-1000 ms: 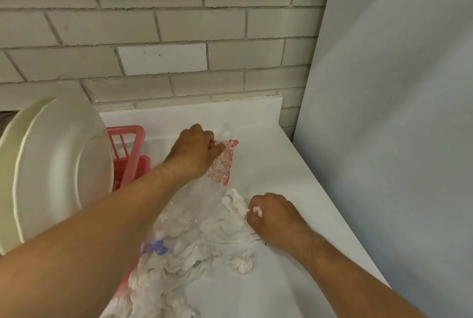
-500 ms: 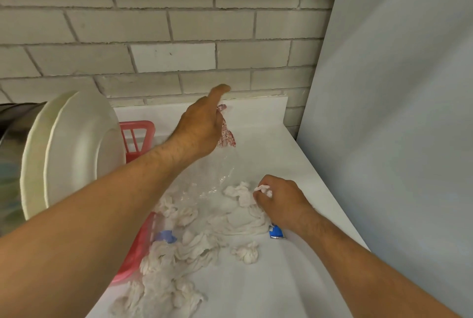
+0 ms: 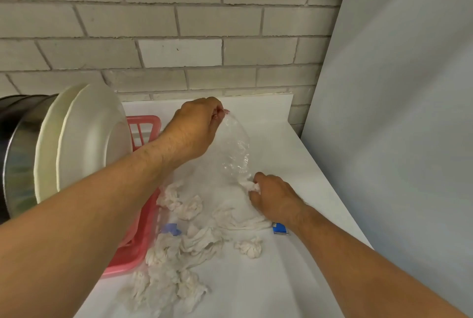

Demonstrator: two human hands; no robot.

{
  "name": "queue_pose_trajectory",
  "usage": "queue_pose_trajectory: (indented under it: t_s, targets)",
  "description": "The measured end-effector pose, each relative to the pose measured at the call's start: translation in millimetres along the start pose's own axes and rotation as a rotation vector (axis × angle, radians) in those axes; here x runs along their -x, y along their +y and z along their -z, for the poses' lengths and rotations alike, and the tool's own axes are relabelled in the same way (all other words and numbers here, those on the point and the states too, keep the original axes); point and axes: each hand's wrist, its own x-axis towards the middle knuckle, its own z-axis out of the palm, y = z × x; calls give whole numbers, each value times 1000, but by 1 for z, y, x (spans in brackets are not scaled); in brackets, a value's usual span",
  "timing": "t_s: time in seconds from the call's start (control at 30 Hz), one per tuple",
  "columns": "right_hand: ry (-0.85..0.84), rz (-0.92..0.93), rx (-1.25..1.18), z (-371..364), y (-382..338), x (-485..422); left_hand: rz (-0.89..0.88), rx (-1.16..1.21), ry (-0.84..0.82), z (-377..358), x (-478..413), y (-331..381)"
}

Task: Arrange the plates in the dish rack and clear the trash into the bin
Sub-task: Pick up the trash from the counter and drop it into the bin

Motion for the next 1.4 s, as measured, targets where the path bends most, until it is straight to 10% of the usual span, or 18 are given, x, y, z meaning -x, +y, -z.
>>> queue_pose_trajectory:
  t_s: [0.4, 1.4]
  targets:
    - [75, -34, -577, 42, -10, 17, 77, 74, -74, 11, 11, -4]
    - [313, -283, -647, -36, -190, 218, -103, 313, -113, 128, 227, -61]
